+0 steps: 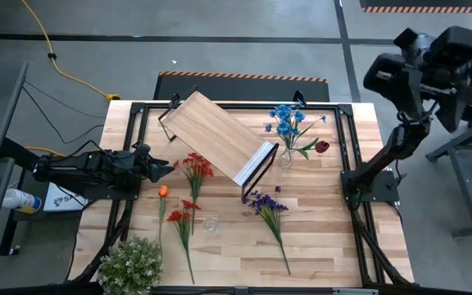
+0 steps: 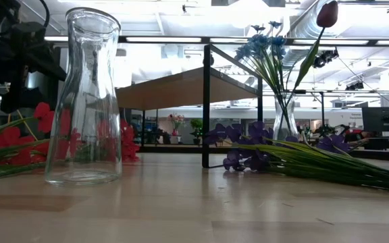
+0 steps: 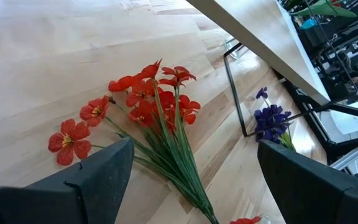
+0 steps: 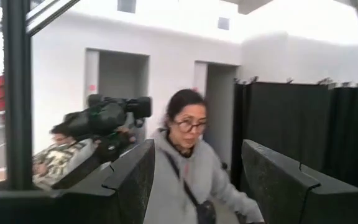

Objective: Pick and place flowers into a vace then onto a shelf
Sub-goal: Put the violet flowers into the top transparent vase

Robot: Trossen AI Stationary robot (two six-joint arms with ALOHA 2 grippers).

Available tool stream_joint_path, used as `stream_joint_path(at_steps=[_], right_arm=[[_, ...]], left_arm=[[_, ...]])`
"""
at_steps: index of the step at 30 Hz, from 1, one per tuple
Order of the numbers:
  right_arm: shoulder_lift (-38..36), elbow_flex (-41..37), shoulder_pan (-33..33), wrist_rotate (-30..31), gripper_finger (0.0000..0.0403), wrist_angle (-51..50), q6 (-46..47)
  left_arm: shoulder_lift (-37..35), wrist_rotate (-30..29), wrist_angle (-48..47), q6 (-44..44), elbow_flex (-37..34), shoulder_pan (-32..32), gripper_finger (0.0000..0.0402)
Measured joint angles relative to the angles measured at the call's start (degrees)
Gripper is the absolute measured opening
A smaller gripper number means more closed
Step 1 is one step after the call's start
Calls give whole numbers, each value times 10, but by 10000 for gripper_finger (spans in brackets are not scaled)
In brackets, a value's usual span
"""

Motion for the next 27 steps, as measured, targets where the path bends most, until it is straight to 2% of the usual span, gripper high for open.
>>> stream_joint_path(at_steps=[7,11,16,22,27], right_arm=[[-1,-12,94,-11,232,-15,-11],[-3,-53,134,-39,232,-39,-21],[-2,-120,161,-44,232,-45,-36],[-30,-186,181,-25,232,-43,-88],[-77,-270,212,11,232,-57,-164]], left_arm=[[0,0,0,0,0,0,376],[0,0,0,0,0,0,376],[0,21,0,0,0,0,376],[0,73,-1,0,0,0,376],[0,90,-1,0,0,0,376]])
